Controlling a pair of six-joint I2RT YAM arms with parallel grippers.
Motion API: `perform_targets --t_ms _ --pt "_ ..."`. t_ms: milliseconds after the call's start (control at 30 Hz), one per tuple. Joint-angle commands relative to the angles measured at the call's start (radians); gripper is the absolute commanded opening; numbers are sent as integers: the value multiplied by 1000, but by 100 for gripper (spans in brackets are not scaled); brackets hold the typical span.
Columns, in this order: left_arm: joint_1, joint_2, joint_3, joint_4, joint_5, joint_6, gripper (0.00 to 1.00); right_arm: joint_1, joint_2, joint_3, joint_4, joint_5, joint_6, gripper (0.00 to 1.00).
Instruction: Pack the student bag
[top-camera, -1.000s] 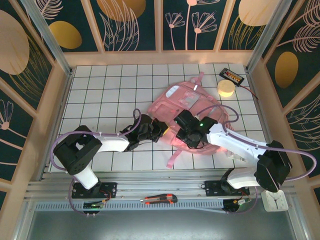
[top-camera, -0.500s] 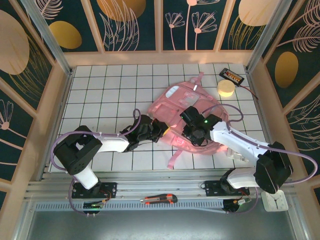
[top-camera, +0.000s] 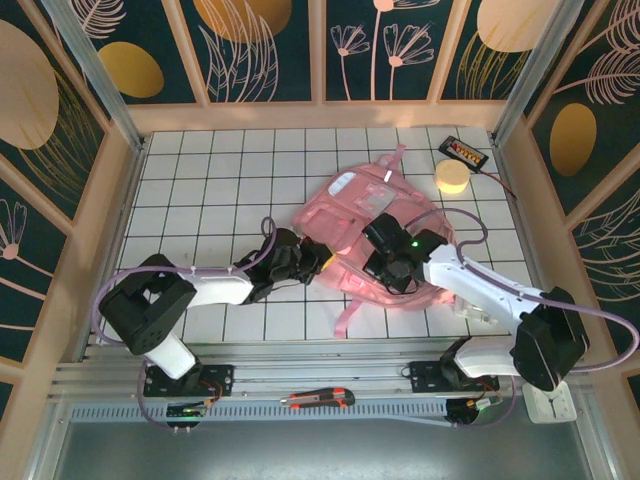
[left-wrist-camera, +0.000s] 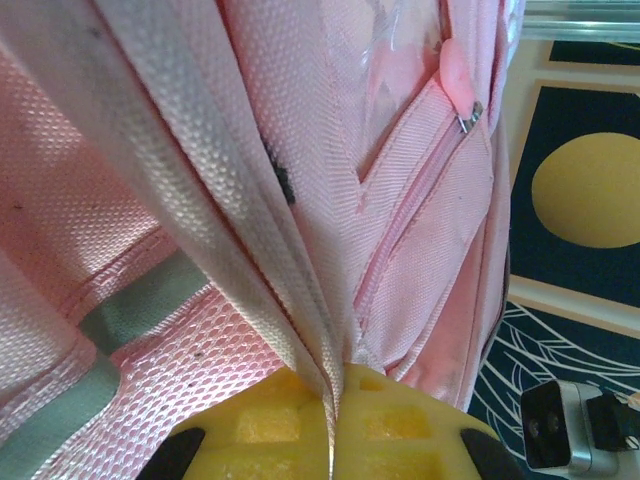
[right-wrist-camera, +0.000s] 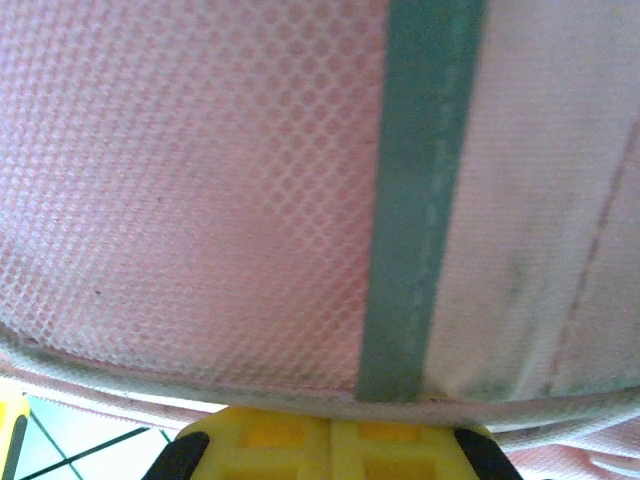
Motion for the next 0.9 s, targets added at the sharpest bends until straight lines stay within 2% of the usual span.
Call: perform_targets --t_ms 0,133,400,600,767,867 --pt "138 -96 -40 -111 32 112 0 -11 -55 -6 -107 20 -62 0" --pt "237 -103 26 -256 41 249 0 -15 -76 -27 -161 25 -114 0" --pt "331 -12 131 -314 81 340 0 -72 -75 10 -215 67 -217 0" --pt "377 47 274 -478 108 497 0 -138 -43 49 -98 120 -440 0" --pt "418 86 325 -557 156 576 0 -204 2 80 -31 218 -613 0" --pt "432 120 377 -589 168 611 0 -231 21 99 36 194 -680 0"
